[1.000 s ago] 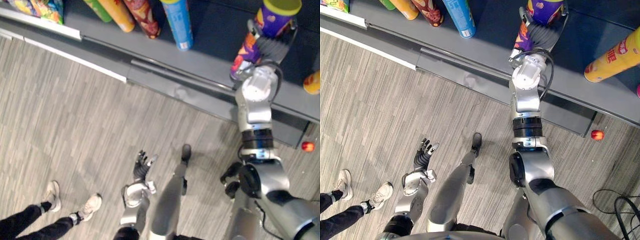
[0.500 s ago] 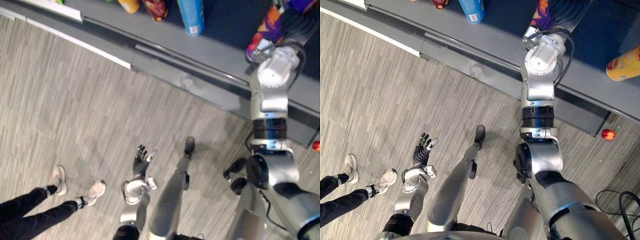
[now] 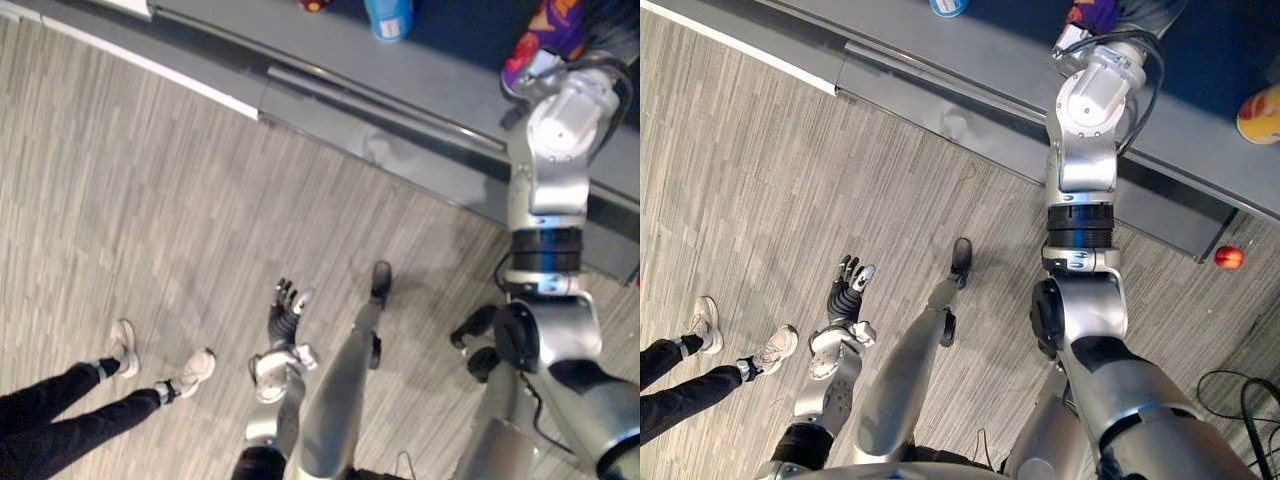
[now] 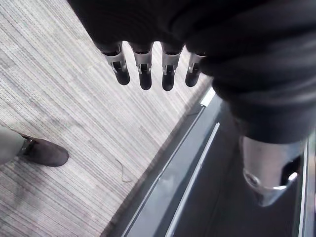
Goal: Put the gum and the chips on the shelf.
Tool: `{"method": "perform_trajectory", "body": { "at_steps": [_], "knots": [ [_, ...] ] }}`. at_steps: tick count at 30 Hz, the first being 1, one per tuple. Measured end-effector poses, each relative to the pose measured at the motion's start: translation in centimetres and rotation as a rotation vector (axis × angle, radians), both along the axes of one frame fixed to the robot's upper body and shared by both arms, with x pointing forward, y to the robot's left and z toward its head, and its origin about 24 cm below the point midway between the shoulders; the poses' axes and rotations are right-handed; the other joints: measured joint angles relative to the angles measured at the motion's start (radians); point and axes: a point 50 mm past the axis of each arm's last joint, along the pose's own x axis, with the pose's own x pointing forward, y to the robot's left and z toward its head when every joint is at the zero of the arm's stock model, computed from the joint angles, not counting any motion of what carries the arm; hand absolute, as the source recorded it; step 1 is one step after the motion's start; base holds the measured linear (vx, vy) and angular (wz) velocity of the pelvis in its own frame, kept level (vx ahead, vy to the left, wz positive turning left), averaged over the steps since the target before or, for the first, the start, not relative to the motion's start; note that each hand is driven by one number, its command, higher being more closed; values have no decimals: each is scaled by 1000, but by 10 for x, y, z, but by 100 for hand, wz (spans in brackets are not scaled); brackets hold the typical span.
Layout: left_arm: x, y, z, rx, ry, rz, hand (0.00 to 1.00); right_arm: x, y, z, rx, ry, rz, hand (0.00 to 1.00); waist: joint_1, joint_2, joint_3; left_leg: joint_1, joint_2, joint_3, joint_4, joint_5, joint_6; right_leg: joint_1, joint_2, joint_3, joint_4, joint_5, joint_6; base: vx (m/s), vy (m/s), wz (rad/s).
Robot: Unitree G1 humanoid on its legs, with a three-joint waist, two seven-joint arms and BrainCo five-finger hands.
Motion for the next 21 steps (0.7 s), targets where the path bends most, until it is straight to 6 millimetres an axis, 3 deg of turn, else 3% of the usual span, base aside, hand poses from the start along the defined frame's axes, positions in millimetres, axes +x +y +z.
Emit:
{"method": "perform_trajectory", "body": {
  "at_steps": [13,21],
  "knots": [
    [-1,6,0,-6,0,30,0,3,11,-10,-17,25,38,100,-4,0,0,-26,20,39,30,-2,4,-28,6,11,11,-5,-8,-8,-58,-3],
    [-3,7,-2,-6,8,32,0,5,23,-20,-60,32,76,100,-25,-3,-1,-22,28,60,29,2,9,-28,8,16,8,-5,-8,4,-57,-2]
  ]
}}
